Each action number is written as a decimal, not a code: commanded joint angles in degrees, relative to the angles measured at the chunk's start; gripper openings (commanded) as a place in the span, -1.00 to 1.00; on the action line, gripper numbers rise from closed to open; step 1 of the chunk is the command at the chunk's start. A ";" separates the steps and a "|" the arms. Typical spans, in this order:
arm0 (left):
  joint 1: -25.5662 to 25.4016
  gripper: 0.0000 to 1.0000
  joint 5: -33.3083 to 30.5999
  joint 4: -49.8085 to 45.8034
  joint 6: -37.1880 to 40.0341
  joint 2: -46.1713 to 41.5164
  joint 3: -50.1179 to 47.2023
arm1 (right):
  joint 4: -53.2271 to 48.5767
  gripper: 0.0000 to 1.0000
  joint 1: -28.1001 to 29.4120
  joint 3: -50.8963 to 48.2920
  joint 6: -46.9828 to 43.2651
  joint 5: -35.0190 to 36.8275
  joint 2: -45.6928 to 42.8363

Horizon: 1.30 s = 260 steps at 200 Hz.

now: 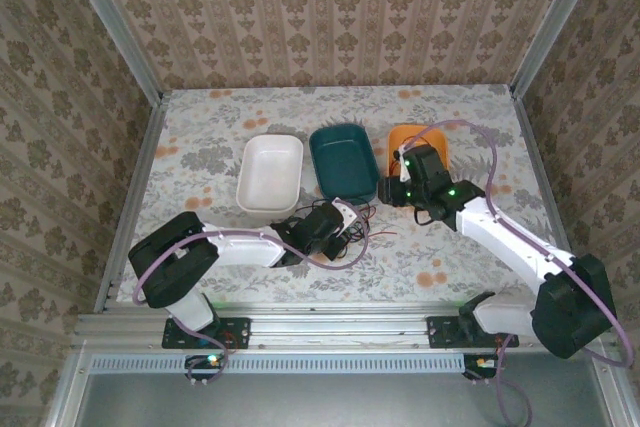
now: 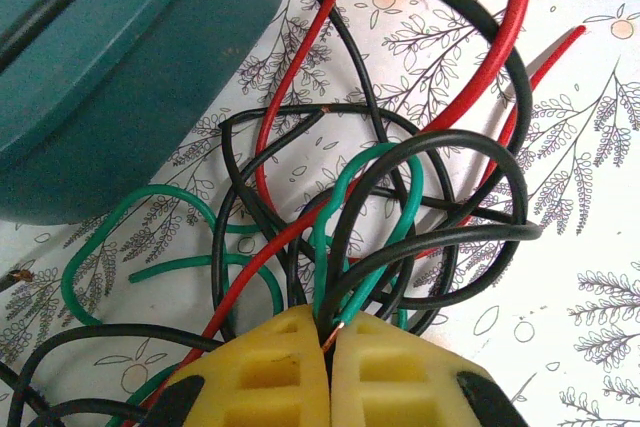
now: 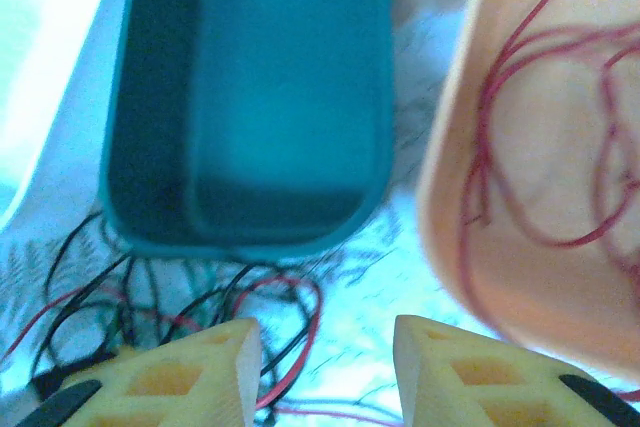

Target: Untangle the cables

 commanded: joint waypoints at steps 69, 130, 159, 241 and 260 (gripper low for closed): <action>0.28 -1.00 0.86 -4.08 0.99 -0.19 -2.42 | 9.38 -0.25 2.61 -6.42 12.29 -6.95 7.01; 0.15 -1.00 1.16 -4.07 1.31 -0.16 -2.25 | 13.52 -0.30 2.61 -7.48 15.21 -9.04 11.09; 0.16 -1.00 1.02 -4.17 1.30 -0.24 -2.43 | 13.55 -0.58 2.61 -6.96 16.65 -8.64 12.90; 0.18 -1.00 0.29 -4.09 0.58 0.46 -2.69 | 1.13 -1.00 2.61 -3.81 12.63 10.10 -4.74; 0.17 -1.00 0.35 -3.75 0.56 0.71 -2.76 | -2.93 -1.00 2.52 -1.54 10.40 19.01 -10.20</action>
